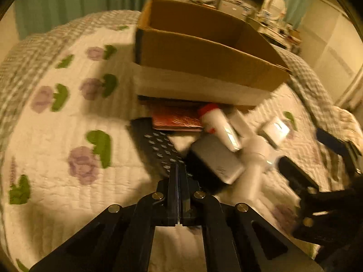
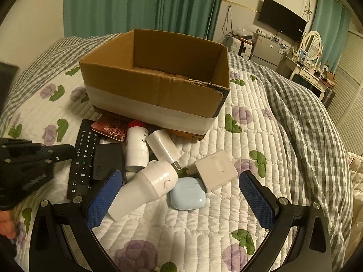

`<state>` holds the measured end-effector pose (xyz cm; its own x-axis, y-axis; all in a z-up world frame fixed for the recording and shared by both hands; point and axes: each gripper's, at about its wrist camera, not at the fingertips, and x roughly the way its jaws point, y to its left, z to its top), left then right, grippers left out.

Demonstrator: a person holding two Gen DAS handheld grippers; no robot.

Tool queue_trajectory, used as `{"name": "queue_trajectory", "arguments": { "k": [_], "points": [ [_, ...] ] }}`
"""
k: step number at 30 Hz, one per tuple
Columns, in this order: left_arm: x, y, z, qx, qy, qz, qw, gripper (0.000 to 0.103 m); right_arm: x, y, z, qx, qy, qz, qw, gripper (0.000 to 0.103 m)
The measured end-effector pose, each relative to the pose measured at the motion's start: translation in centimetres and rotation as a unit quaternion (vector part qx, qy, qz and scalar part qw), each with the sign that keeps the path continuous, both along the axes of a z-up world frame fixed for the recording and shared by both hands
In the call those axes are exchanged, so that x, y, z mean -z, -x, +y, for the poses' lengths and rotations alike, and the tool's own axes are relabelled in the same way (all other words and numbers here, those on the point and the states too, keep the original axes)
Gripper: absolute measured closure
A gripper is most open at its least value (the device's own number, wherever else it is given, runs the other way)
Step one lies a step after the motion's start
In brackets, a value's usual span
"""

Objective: Organize rigid objects
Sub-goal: 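Grasp the black TV remote with the left tool while the right tool grasps the black charger brick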

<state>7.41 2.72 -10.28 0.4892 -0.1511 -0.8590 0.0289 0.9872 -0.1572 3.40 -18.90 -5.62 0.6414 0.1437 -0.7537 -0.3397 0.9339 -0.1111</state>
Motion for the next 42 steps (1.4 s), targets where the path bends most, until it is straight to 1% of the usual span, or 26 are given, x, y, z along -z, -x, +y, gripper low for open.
{"name": "queue_trajectory", "arguments": {
  "k": [2, 3, 6, 7, 8, 9, 10, 12, 13, 15, 16, 17, 18, 19, 21, 22, 26, 30, 31, 35, 36, 37, 39, 40, 42],
  "points": [
    [0.6, -0.1, -0.2, -0.015, -0.031, 0.009, 0.9994, 0.103, 0.0, 0.0, 0.2, 0.001, 0.002, 0.001, 1.0, 0.0],
    [0.8, -0.1, -0.2, -0.018, -0.039, 0.01, 0.999, 0.102, -0.1, 0.0, 0.3, 0.001, 0.003, 0.0, 1.0, 0.0],
    [1.3, 0.2, 0.1, -0.023, -0.025, 0.012, 0.9993, 0.096, -0.3, 0.2, 0.4, -0.001, 0.008, -0.006, 1.0, 0.0],
    [1.2, 0.0, 0.2, -0.023, -0.017, 0.014, 0.9995, 0.088, -0.3, 0.2, 0.5, -0.001, 0.011, -0.008, 1.0, 0.0],
    [1.5, -0.6, 0.8, -0.024, -0.014, 0.015, 0.9995, 0.063, -0.3, 0.1, 0.4, 0.0, 0.012, -0.008, 1.0, 0.0],
    [1.9, -1.0, 0.9, -0.03, -0.021, 0.03, 0.9989, 0.045, -0.2, 0.0, 0.4, 0.001, 0.011, -0.006, 1.0, 0.0],
    [2.3, -1.2, 1.1, -0.038, -0.027, 0.04, 0.9981, 0.036, -0.1, 0.0, 0.3, 0.001, 0.008, -0.003, 1.0, 0.0],
    [2.7, -1.3, 1.3, -0.044, -0.008, 0.037, 0.9983, 0.036, 0.0, -0.1, 0.3, 0.0, 0.007, -0.002, 1.0, 0.0],
    [2.9, -1.6, 1.4, -0.044, 0.001, 0.037, 0.9984, 0.038, 0.1, -0.2, 0.3, 0.0, 0.008, -0.002, 1.0, 0.0],
    [3.2, -2.5, 1.4, -0.044, 0.008, 0.041, 0.9982, 0.05, 0.3, -0.3, 0.2, 0.003, 0.009, -0.001, 1.0, 0.0],
    [3.3, -2.9, 1.3, -0.035, 0.018, 0.042, 0.9983, 0.063, 0.4, -0.4, 0.1, 0.004, 0.009, 0.001, 1.0, 0.0],
    [3.3, -3.2, 1.1, -0.035, 0.019, 0.044, 0.9983, 0.063, 0.5, -0.4, 0.1, 0.004, 0.007, 0.003, 1.0, 0.0],
    [3.3, -3.6, 0.9, -0.035, 0.012, 0.044, 0.9983, 0.063, 0.6, -0.4, 0.1, 0.004, 0.006, 0.004, 1.0, 0.0],
    [3.3, -3.9, 0.7, -0.032, 0.003, 0.043, 0.9986, 0.064, 0.7, -0.4, 0.1, 0.004, 0.006, 0.005, 1.0, 0.0],
    [3.2, -3.9, 0.5, -0.029, 0.0, 0.04, 0.9988, 0.067, 0.9, -0.4, 0.1, 0.004, 0.008, 0.007, 1.0, 0.0],
    [2.7, -3.6, 0.5, -0.03, 0.0, 0.033, 0.999, 0.072, 0.9, -0.3, 0.1, 0.004, 0.008, 0.008, 1.0, 0.0],
    [1.1, -1.7, 1.3, -0.034, -0.005, 0.012, 0.9993, 0.082, 0.5, -0.1, 0.5, -0.004, 0.0, 0.008, 1.0, 0.0],
    [0.0, -0.7, 3.3, -0.037, 0.013, 0.001, 0.9992, 0.084, 0.4, 0.1, 1.8, -0.031, -0.019, 0.024, 0.999, 0.0],
    [-0.3, -0.5, 3.7, -0.035, 0.011, -0.002, 0.9993, 0.085, 0.4, 0.1, 2.2, -0.038, -0.023, 0.028, 0.999, 0.0],
    [-0.2, -0.2, 3.7, -0.007, -0.029, 0.003, 0.9995, 0.085, 1.0, -0.5, 4.5, -0.076, -0.041, 0.063, 0.994, 0.001],
    [-0.1, -0.2, 3.4, -0.001, -0.038, 0.003, 0.9993, 0.085, 1.3, -0.8, 5.2, -0.086, -0.044, 0.076, 0.992, 0.006],
    [0.1, 0.0, 3.2, 0.001, -0.041, 0.004, 0.9992, 0.085, 1.7, -1.1, 5.7, -0.093, -0.044, 0.087, 0.991, 0.018],
    [0.3, -0.2, 3.0, 0.009, -0.047, 0.006, 0.9988, 0.085, 2.5, -1.6, 6.4, -0.106, -0.041, 0.112, 0.987, 0.027],
    [0.3, -0.2, 3.0, 0.011, -0.047, 0.007, 0.9988, 0.085, 3.0, -1.7, 6.8, -0.113, -0.032, 0.121, 0.986, 0.03],
    [0.5, -0.5, 2.8, 0.016, -0.054, 0.01, 0.9983, 0.085, 3.2, -1.6, 7.3, -0.124, -0.02, 0.12, 0.985, 0.033]
  ]
}}
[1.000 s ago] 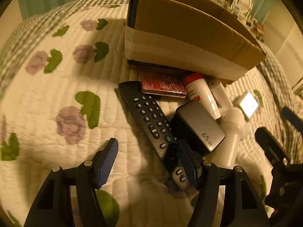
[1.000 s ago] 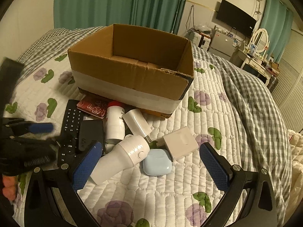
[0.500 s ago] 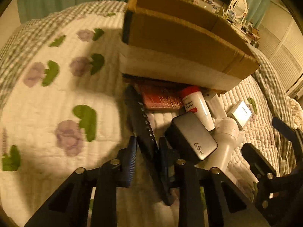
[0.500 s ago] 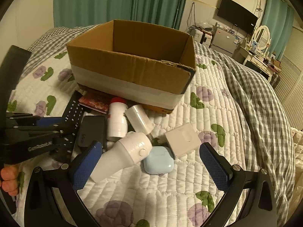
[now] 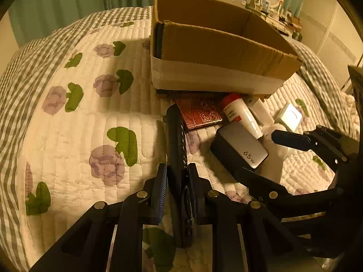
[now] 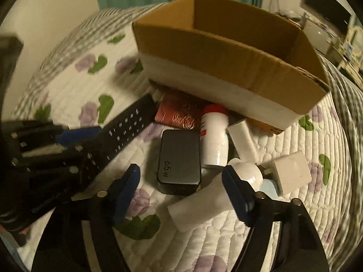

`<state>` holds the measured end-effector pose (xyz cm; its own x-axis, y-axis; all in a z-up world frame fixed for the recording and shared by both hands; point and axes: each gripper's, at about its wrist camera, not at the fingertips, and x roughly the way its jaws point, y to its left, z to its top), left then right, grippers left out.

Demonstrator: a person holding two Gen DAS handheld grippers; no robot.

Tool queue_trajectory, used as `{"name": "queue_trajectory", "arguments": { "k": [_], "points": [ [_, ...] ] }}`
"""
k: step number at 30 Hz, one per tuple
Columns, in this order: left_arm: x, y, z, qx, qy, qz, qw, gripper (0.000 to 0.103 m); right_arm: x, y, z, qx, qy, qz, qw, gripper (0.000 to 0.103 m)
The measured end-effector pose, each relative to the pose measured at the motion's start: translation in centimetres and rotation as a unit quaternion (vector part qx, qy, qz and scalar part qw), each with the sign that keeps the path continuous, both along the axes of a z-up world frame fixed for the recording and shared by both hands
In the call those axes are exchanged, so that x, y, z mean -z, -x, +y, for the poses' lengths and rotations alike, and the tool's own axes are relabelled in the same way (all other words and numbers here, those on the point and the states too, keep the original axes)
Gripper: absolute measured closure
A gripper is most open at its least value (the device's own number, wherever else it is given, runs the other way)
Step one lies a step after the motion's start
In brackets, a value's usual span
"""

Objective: Organize rigid objects
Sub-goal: 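Grasp the black TV remote with the left tool while the right tool grasps the black charger brick, then carry the remote and charger brick over the box and open both tools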

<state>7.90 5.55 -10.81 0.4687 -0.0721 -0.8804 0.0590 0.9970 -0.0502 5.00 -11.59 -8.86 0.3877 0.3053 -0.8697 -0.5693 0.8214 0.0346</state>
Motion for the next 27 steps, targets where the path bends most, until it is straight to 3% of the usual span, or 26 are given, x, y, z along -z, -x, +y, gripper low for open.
{"name": "queue_trajectory", "arguments": {
  "k": [3, 5, 8, 9, 13, 20, 27],
  "points": [
    [0.4, -0.7, -0.4, 0.005, -0.011, 0.007, 0.9999, 0.084, 1.2, -0.6, 0.6, -0.009, -0.006, 0.036, 0.999, 0.049],
    [1.0, -1.3, -0.6, 0.007, -0.021, 0.016, 0.9996, 0.08, 1.9, -0.9, 1.0, -0.008, -0.003, 0.03, 1.0, 0.051],
    [1.9, -2.1, 0.0, -0.009, 0.01, 0.029, 0.9995, 0.08, 2.5, -1.6, 1.5, -0.005, 0.004, 0.031, 1.0, 0.057],
    [2.1, -2.1, 0.2, -0.015, 0.016, 0.025, 0.9994, 0.08, 2.5, -1.7, 1.4, -0.001, 0.004, 0.029, 1.0, 0.061],
    [1.2, -1.0, -0.2, -0.008, 0.005, 0.007, 0.9999, 0.083, 1.8, -0.8, 0.4, 0.015, -0.031, 0.015, 0.999, 0.061],
    [-2.7, 1.0, -0.6, -0.012, -0.001, -0.033, 0.9994, 0.083, -1.2, 1.7, -0.7, 0.022, -0.036, -0.033, 0.999, 0.061],
    [-9.0, 1.3, -1.4, -0.007, 0.012, -0.092, 0.9957, 0.083, -7.8, 2.7, -3.7, 0.046, -0.073, -0.083, 0.993, 0.061]
  ]
}}
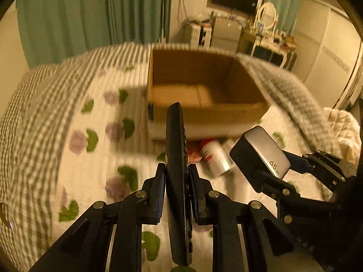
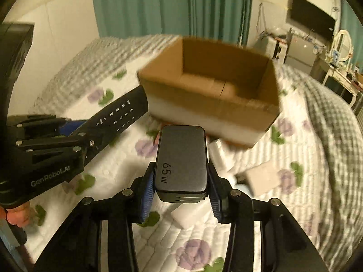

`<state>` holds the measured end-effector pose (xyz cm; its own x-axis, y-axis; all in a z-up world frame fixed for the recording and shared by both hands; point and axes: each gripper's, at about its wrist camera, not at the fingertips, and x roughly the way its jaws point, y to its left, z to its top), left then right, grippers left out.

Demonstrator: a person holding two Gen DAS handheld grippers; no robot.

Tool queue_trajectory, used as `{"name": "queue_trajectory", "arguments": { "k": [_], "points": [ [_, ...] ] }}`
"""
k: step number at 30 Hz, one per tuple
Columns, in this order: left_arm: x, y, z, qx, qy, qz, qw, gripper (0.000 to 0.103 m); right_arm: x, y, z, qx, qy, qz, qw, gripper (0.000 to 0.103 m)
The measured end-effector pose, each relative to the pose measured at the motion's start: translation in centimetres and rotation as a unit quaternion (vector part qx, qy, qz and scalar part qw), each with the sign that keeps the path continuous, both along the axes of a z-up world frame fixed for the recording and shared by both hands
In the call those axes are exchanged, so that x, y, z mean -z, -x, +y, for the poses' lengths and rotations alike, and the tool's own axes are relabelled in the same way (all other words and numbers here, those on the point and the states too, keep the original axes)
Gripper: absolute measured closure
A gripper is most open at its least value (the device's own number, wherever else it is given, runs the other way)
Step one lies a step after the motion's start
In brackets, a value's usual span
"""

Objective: Organize rigid objects
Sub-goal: 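Carry the remote and charger brick over the box and open both tools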

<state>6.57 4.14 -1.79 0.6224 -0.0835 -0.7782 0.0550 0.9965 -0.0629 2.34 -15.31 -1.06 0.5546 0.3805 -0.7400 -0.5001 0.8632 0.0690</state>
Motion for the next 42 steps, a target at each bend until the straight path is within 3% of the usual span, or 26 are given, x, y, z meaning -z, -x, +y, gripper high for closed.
{"name": "queue_trajectory", "arguments": {
  "k": [5, 11, 15, 24, 31, 34, 36, 39, 40, 41, 42],
  "points": [
    [-4.7, -1.7, -0.9, 0.011, 0.001, -0.042, 0.9991, 0.083, -5.5, -2.4, -1.7, 0.009, -0.048, -0.031, 0.998, 0.061],
    [-6.7, -6.9, -2.0, 0.01, -0.024, -0.063, 0.9977, 0.083, -8.8, -7.8, -3.5, 0.03, -0.061, -0.055, 0.996, 0.061],
    [-5.4, -10.9, -2.5, 0.007, -0.027, -0.058, 0.998, 0.083, -7.9, -12.0, -4.0, 0.046, -0.049, -0.051, 0.996, 0.061],
    [0.2, -16.7, -2.4, 0.0, -0.029, -0.026, 0.9992, 0.083, -1.0, -18.6, -2.8, 0.065, -0.023, -0.033, 0.997, 0.061],
    [2.0, -17.2, -2.7, 0.001, -0.037, -0.02, 0.9991, 0.083, 0.8, -18.9, -1.5, 0.055, -0.012, -0.04, 0.998, 0.061],
    [1.4, -16.5, -3.1, 0.001, -0.039, -0.024, 0.9989, 0.083, -0.6, -17.8, -1.8, 0.063, -0.021, -0.06, 0.996, 0.058],
    [0.6, -15.8, -3.3, 0.0, -0.039, -0.024, 0.999, 0.081, -2.4, -17.4, -2.5, 0.068, -0.02, -0.073, 0.995, 0.05],
    [-1.4, -13.9, -3.6, -0.001, -0.038, -0.037, 0.9986, 0.075, -5.1, -16.3, -3.1, 0.064, -0.005, -0.09, 0.994, 0.049],
    [-2.2, -13.2, -3.7, -0.003, -0.041, -0.04, 0.9984, 0.067, -6.2, -15.6, -3.5, 0.062, 0.001, -0.094, 0.994, 0.048],
    [-2.8, -12.5, -3.7, -0.007, -0.043, -0.043, 0.9981, 0.053, -6.9, -15.1, -3.7, 0.06, 0.006, -0.096, 0.994, 0.047],
    [-3.6, -11.5, -3.8, -0.013, -0.046, -0.048, 0.9977, 0.047, -7.7, -14.5, -4.0, 0.06, 0.012, -0.098, 0.993, 0.043]
  ]
}}
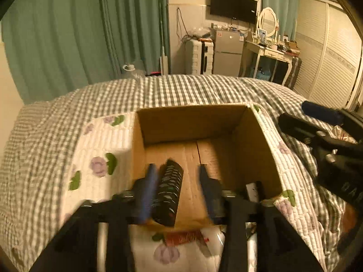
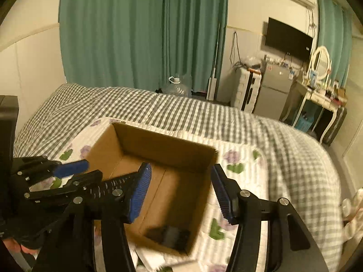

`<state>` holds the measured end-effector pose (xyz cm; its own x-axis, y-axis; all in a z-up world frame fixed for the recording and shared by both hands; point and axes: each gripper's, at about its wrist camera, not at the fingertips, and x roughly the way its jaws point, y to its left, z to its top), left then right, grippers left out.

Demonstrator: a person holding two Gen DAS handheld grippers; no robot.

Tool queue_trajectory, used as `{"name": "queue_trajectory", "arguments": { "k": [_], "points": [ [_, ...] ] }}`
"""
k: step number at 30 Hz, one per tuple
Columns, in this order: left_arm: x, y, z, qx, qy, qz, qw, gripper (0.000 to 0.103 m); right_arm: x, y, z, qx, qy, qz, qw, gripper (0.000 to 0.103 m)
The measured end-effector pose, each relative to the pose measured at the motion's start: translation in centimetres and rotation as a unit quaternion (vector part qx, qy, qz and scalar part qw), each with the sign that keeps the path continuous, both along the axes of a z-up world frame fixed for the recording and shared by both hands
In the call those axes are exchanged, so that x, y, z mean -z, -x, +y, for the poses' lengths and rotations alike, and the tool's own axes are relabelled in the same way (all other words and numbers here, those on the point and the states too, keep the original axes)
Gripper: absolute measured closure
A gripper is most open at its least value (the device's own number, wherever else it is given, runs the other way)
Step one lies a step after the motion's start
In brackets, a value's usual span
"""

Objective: Organize rigid objects
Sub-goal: 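Carry the remote and charger brick over the box and open both tools, then grasp the white cylindrical device with the left tool while the right tool grasps the blue earbud case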

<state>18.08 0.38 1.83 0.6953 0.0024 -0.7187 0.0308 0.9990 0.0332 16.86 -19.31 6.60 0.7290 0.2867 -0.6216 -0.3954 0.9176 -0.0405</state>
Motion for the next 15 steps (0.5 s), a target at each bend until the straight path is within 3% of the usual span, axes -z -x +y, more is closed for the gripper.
{"name": "queue_trajectory", "arguments": {
  "k": [2, 4, 7, 11, 15],
  "points": [
    [-1.1, 1.8, 0.0, -0.01, 0.003, -0.012, 0.9999, 0.045, -1.6, 1.5, -0.8, -0.006, 0.011, -0.006, 1.0, 0.039],
    [-1.7, 3.2, 0.1, -0.015, 0.008, -0.007, 0.9998, 0.041, -2.6, 3.3, -1.5, -0.014, 0.031, -0.009, 0.999, 0.025],
    [-1.7, 5.5, -0.2, -0.027, 0.005, -0.005, 0.9996, 0.036, -2.7, 5.6, -2.7, -0.018, 0.069, -0.01, 0.997, 0.017],
    [0.0, 7.9, -1.2, -0.029, 0.006, 0.014, 0.9995, 0.035, 0.2, 7.8, -5.3, -0.027, 0.099, 0.032, 0.994, 0.017],
    [3.8, 8.8, -3.0, -0.027, 0.002, 0.057, 0.998, 0.035, 5.2, 9.0, -7.4, -0.033, 0.101, 0.096, 0.99, 0.017]
  ]
}}
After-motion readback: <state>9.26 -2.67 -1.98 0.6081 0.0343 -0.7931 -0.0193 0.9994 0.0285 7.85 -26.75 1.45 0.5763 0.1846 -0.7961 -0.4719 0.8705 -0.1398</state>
